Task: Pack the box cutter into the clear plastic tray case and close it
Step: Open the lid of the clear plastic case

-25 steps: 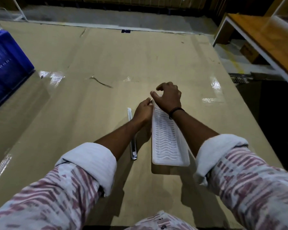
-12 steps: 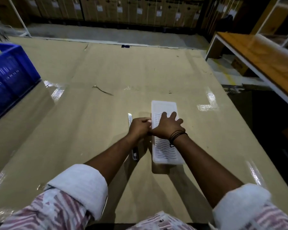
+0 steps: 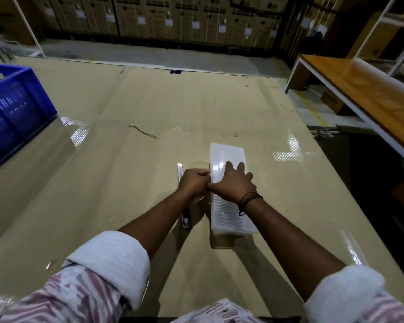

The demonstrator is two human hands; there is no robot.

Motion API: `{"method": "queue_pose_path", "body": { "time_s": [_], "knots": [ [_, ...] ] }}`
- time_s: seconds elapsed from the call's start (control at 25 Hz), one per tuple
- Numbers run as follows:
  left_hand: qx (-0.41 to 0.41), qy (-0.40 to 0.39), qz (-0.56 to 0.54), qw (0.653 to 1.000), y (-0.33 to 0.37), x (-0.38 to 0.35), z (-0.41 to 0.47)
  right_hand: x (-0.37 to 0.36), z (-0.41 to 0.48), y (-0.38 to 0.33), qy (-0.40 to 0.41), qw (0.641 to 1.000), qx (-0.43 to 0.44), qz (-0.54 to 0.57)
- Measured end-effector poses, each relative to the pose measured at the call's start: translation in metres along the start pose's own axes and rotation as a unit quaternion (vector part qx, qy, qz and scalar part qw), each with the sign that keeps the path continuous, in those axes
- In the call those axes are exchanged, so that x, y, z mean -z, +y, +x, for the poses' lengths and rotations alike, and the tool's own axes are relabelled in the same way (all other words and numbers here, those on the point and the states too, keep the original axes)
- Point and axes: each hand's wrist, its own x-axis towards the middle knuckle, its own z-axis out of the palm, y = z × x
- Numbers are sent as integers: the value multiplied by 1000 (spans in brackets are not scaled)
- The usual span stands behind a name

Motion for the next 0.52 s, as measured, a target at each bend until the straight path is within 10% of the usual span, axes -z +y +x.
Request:
{"method": "queue_pose_path", "body": {
  "time_s": [0.32, 0.52],
  "knots": [
    [-22, 24, 25, 999, -2, -8, -2, 35, 6, 30, -7, 961, 51, 272],
    [-36, 43, 53, 997, -2, -7, -1, 47, 2, 90, -89, 728, 8, 680]
  ]
}}
